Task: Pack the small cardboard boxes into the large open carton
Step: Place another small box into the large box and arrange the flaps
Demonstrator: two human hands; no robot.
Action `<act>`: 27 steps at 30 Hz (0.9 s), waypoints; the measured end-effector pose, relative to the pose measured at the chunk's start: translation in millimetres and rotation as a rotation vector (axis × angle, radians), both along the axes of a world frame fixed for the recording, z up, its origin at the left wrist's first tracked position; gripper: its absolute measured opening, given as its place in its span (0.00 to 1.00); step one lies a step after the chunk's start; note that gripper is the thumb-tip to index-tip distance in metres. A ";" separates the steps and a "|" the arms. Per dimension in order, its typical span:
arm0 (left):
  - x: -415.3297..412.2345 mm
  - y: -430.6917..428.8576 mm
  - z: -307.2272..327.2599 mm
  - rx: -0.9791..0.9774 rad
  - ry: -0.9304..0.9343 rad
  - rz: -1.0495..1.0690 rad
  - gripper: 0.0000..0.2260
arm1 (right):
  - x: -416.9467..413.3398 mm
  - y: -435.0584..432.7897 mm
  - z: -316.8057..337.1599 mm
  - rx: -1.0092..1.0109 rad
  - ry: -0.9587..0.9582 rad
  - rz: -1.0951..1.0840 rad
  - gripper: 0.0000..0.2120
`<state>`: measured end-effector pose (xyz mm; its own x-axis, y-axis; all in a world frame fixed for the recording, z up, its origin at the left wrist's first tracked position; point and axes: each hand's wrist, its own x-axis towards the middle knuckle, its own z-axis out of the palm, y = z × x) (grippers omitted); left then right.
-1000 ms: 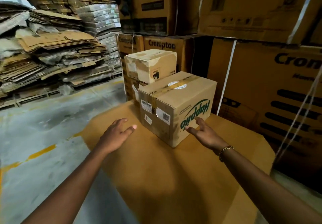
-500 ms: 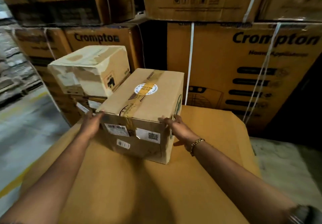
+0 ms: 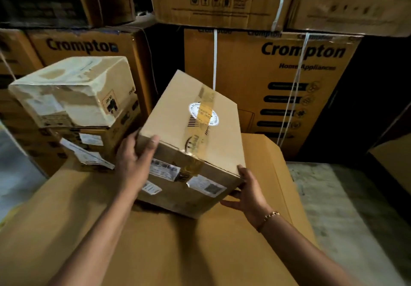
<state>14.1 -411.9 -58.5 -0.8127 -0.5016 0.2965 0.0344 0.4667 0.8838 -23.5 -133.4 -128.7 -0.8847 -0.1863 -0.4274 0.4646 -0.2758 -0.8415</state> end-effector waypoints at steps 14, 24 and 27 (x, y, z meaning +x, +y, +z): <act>79.3 223.7 -1.5 -0.829 0.055 -0.288 0.28 | 103.5 121.8 -87.5 0.285 -0.327 0.019 0.19; 62.1 84.1 0.9 0.025 -0.419 -0.077 0.48 | 96.3 165.5 2.3 0.301 0.074 0.034 0.35; 65.2 94.9 -5.8 0.490 -0.455 -0.235 0.46 | 88.3 150.4 28.0 0.268 0.099 0.092 0.40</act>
<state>79.3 -317.0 -64.4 -0.9052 -0.2867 -0.3137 -0.3377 0.0370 0.9405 64.8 17.0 -100.7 -0.9092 -0.1600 -0.3843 0.3891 0.0017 -0.9212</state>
